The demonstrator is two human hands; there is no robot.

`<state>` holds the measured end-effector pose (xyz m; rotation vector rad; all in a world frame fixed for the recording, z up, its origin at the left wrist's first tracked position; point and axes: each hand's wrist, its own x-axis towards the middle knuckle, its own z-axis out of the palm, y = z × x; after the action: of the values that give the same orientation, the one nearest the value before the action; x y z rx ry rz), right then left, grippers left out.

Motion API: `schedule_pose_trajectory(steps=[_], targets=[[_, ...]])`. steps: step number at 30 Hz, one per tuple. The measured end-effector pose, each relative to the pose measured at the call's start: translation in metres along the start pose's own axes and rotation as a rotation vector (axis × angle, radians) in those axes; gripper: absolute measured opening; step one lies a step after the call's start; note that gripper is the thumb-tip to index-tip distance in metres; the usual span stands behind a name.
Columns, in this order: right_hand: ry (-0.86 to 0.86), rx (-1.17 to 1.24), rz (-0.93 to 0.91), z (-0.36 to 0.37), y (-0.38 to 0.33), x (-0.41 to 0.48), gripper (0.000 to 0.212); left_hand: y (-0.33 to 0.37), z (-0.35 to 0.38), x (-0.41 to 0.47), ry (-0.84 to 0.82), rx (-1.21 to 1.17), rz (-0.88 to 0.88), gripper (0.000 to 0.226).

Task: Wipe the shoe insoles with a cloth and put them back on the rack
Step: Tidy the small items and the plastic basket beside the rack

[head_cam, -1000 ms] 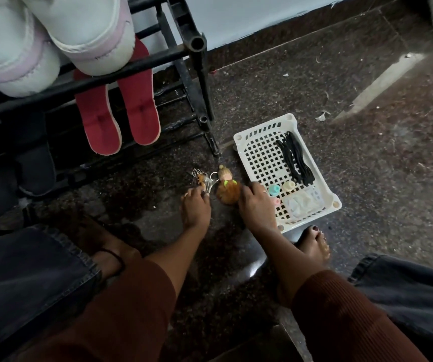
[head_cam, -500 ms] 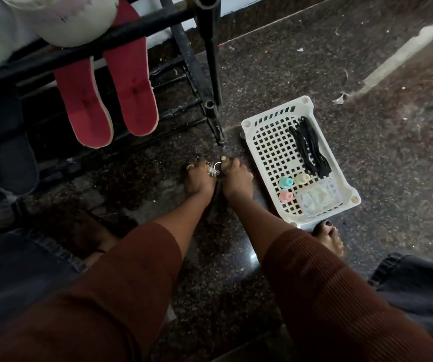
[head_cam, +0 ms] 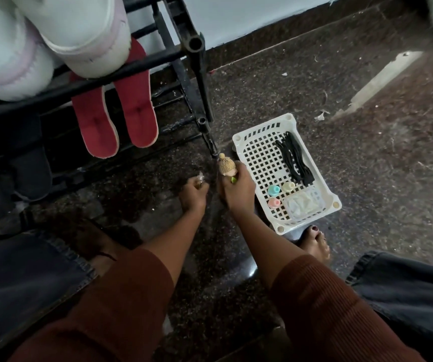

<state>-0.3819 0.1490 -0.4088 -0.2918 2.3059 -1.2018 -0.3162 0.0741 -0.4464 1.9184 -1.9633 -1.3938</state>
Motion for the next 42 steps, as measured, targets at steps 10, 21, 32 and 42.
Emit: schedule_pose_trajectory(steps=[10, 21, 32, 42], targets=[[0.071, 0.139, -0.023, -0.065, -0.018, 0.007, 0.052, 0.031, 0.004, -0.048, 0.102, -0.139, 0.399, 0.031], [0.111, 0.21, 0.145, -0.091, -0.002, 0.054, 0.029, 0.089, 0.047, -0.052, -0.203, -0.54, 0.237, 0.015], [0.125, 0.004, 0.115, -0.079, 0.01, 0.096, 0.019, 0.111, 0.092, -0.018, -0.223, -0.185, 0.127, 0.028], [0.032, -0.469, 0.157, -0.075, 0.025, 0.098, 0.021, 0.114, 0.102, -0.023, -0.188, 0.111, 0.04, 0.03]])
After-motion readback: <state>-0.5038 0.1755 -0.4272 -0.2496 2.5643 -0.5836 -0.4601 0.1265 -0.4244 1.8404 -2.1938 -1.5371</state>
